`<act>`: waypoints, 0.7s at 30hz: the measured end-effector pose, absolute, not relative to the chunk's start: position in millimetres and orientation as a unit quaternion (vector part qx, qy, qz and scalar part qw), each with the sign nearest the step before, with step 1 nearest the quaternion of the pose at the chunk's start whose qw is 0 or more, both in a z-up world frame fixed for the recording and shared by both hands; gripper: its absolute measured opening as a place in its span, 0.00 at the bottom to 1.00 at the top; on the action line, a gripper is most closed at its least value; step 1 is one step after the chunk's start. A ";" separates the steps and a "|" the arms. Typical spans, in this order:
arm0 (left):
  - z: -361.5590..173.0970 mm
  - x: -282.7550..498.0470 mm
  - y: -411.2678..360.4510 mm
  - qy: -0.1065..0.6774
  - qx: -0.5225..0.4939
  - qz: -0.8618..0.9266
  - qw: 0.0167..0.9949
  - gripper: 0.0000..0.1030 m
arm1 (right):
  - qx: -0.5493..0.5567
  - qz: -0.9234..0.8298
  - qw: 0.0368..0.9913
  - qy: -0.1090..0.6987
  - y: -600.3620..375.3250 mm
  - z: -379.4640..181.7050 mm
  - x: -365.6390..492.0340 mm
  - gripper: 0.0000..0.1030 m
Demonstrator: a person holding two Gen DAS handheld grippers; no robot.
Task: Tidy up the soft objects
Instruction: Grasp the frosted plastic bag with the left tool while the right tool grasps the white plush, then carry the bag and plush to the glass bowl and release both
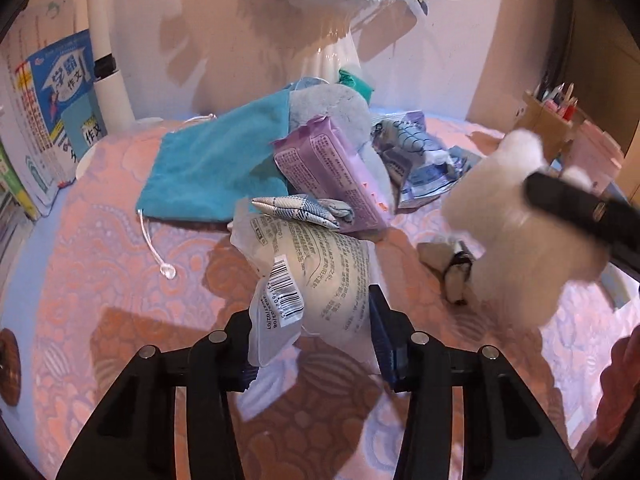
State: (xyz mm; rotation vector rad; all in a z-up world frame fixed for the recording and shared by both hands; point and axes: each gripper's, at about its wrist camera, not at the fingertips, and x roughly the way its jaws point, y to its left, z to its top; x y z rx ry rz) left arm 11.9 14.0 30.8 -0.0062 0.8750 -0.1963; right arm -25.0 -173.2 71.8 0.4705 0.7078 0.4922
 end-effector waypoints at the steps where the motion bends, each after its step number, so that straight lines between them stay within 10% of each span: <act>1: 31.6 8.9 14.9 0.424 -0.007 -0.096 0.900 0.42 | 0.235 0.239 0.880 0.336 -178.4 74.2 -26.3 0.24; 21: 55.6 -53.3 -23.5 0.429 -0.053 -0.175 0.885 0.42 | 0.364 0.258 0.841 0.306 -241.4 64.2 -74.5 0.24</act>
